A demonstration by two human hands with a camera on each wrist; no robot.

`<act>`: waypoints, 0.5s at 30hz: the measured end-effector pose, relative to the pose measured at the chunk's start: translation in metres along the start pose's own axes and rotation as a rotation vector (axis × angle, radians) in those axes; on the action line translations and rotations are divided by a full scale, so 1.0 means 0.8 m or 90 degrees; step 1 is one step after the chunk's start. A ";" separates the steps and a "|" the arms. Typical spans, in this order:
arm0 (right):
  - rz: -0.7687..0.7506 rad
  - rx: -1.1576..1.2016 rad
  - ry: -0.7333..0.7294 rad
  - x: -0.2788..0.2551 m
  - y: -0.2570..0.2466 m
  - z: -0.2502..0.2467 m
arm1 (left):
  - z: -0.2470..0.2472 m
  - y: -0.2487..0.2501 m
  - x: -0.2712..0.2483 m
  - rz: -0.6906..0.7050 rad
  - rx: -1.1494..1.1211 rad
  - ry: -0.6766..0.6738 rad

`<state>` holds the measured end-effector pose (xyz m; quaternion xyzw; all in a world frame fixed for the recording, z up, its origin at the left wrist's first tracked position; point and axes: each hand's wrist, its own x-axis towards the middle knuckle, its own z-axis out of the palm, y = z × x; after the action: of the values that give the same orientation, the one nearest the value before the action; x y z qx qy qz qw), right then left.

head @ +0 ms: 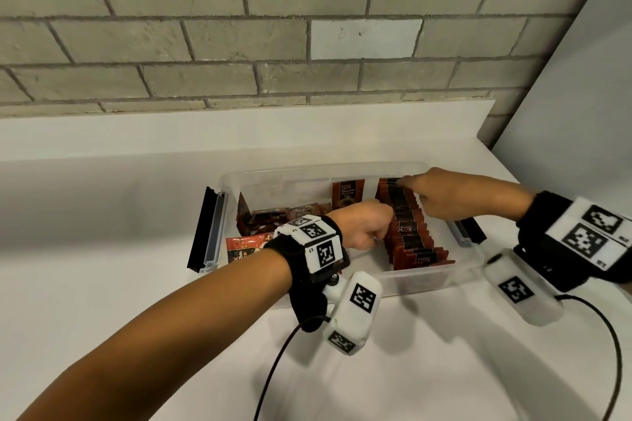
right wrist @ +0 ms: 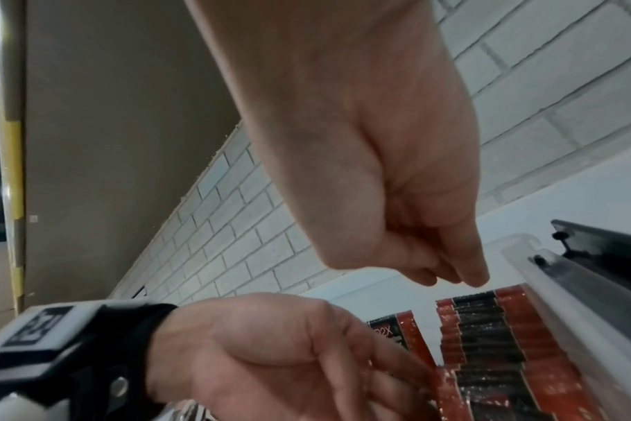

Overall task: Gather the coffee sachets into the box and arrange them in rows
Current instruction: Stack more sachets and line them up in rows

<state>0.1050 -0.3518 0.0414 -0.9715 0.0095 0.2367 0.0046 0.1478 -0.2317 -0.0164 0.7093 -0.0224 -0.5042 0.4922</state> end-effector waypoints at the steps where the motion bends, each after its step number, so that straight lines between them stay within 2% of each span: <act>1: -0.005 -0.013 0.000 -0.001 0.001 -0.002 | -0.001 -0.002 0.000 -0.004 0.002 0.007; 3: -0.049 -0.041 -0.018 -0.013 0.004 -0.008 | -0.001 -0.008 -0.004 -0.014 0.014 -0.025; 6: -0.114 -0.054 -0.192 -0.040 0.003 -0.011 | 0.003 -0.015 -0.011 -0.050 0.054 -0.096; 8: -0.144 -0.064 -0.249 -0.048 -0.001 -0.001 | 0.010 -0.014 -0.017 -0.074 0.076 -0.127; 12: -0.138 -0.044 -0.167 -0.039 0.001 0.018 | 0.014 -0.011 -0.022 -0.063 0.061 -0.144; 15: -0.122 -0.094 -0.127 -0.032 0.002 0.028 | 0.011 -0.015 -0.020 -0.051 0.076 -0.131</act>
<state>0.0718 -0.3526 0.0329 -0.9373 -0.1014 0.3305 -0.0431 0.1278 -0.2228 -0.0140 0.6819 -0.0747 -0.5914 0.4238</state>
